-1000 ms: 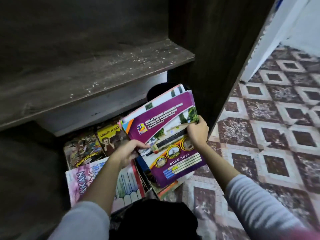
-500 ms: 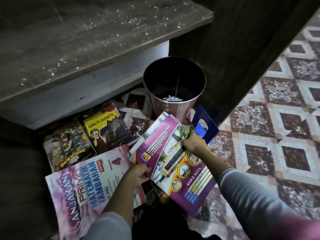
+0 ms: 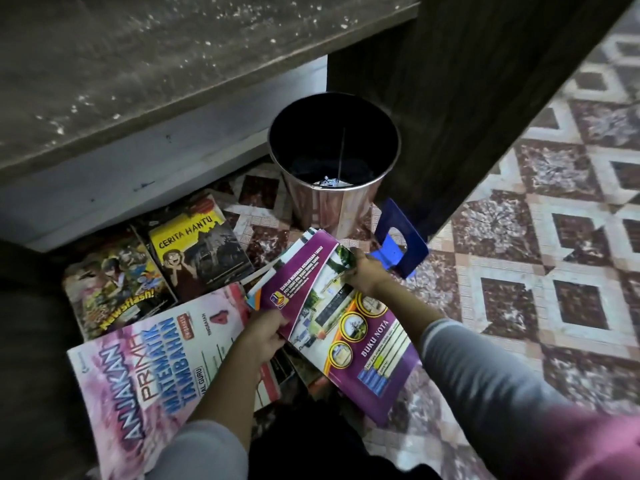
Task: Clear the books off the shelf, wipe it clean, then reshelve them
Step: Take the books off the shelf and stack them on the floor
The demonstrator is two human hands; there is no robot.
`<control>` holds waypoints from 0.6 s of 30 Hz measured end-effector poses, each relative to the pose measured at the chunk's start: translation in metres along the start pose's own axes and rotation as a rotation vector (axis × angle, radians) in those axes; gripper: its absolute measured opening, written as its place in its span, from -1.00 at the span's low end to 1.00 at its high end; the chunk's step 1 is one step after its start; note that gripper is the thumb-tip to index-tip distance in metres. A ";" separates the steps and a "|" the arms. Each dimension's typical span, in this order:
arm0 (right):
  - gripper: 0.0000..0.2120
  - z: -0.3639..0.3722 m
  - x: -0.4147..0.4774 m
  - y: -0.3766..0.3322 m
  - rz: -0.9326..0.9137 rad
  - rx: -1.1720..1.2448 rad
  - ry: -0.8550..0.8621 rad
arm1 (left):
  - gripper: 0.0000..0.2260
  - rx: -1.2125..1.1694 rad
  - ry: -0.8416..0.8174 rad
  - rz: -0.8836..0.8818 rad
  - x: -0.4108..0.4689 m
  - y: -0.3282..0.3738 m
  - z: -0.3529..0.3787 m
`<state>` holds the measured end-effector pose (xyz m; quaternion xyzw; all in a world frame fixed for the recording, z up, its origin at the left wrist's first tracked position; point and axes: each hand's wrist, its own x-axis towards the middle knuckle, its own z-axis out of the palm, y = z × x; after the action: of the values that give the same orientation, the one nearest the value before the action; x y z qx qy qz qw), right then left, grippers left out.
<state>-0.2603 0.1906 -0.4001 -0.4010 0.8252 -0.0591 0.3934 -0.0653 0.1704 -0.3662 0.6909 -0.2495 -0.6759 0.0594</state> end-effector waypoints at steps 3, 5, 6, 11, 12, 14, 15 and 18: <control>-0.38 0.001 -0.007 -0.009 -0.041 -0.126 0.057 | -0.75 0.105 0.096 0.090 -0.001 0.011 0.003; -0.38 0.003 -0.013 -0.019 -0.055 -0.180 0.059 | -0.68 0.155 0.159 0.136 -0.010 0.017 0.004; -0.37 0.005 -0.016 -0.023 -0.061 -0.192 0.051 | -0.68 0.171 0.169 0.164 -0.013 0.019 0.006; -0.41 0.001 -0.038 -0.047 -0.179 -0.270 0.085 | -0.74 0.184 0.194 0.288 -0.041 0.027 0.002; -0.42 0.000 -0.045 -0.049 -0.195 -0.260 0.092 | -0.79 0.188 0.186 0.302 -0.048 0.028 0.002; -0.44 -0.006 -0.062 -0.049 -0.218 -0.200 0.125 | -0.73 0.202 0.167 0.342 -0.065 0.028 0.002; -0.47 -0.014 -0.069 -0.051 -0.235 -0.181 0.154 | -0.71 0.213 0.149 0.378 -0.075 0.033 0.002; -0.53 -0.040 -0.082 -0.060 -0.274 -0.126 0.237 | -0.84 0.267 0.131 0.465 -0.099 0.050 0.004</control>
<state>-0.2210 0.2000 -0.2983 -0.5236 0.8056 -0.1072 0.2557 -0.0782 0.1700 -0.2557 0.6592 -0.4837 -0.5591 0.1373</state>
